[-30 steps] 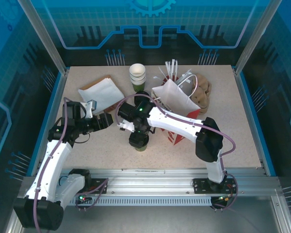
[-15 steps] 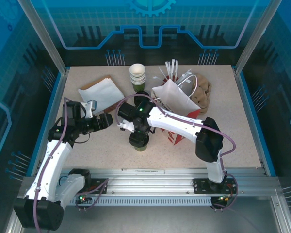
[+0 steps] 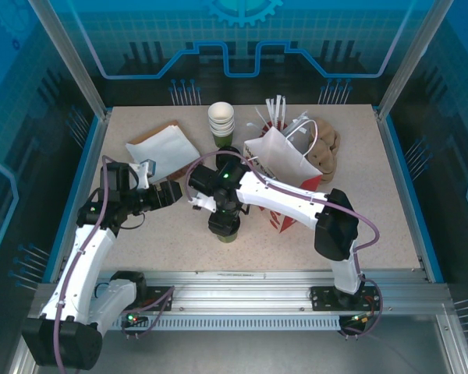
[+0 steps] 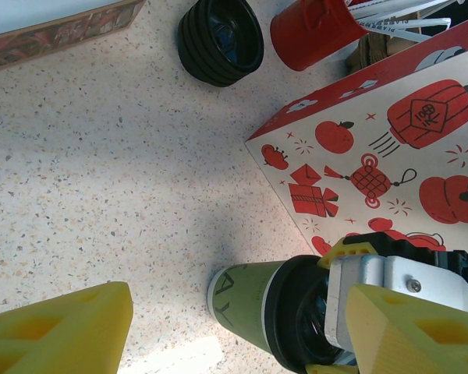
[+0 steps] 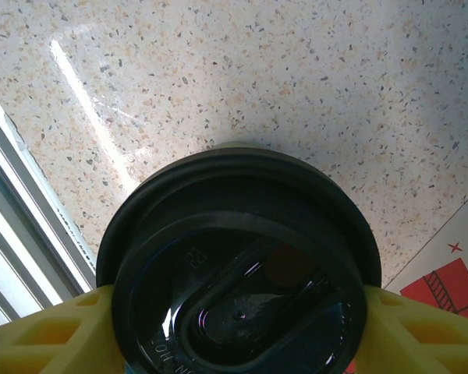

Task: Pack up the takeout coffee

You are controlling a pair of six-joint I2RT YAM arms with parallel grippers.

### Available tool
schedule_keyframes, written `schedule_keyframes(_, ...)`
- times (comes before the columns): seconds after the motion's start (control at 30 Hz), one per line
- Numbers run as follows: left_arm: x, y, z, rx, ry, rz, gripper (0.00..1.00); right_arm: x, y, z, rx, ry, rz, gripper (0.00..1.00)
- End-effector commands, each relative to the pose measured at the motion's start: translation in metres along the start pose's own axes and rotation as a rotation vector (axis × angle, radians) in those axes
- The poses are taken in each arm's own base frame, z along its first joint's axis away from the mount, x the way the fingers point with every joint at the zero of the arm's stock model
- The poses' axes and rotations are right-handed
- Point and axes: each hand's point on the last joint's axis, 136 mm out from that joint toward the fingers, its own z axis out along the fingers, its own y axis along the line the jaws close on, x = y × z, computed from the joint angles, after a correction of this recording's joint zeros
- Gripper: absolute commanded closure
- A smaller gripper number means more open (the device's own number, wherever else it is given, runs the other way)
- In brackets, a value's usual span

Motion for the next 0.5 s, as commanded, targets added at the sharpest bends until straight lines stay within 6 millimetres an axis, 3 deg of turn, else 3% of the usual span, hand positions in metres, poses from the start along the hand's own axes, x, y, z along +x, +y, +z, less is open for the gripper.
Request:
schedule_keyframes(0.0, -0.004, -0.005, -0.003, 0.025, -0.015, -0.003, 0.27, -0.001, 0.01, -0.024, -0.024, -0.035, -0.035, 0.49)
schedule_keyframes(0.23, -0.01, -0.012, -0.01, 0.032, -0.046, 0.013, 0.27, -0.005, 0.02, -0.056, -0.08, -0.103, -0.05, 0.53)
schedule_keyframes(0.47, -0.038, -0.029, -0.029, 0.036, -0.167, 0.04, 0.27, -0.016, 0.03, -0.121, -0.123, -0.262, -0.082, 0.55)
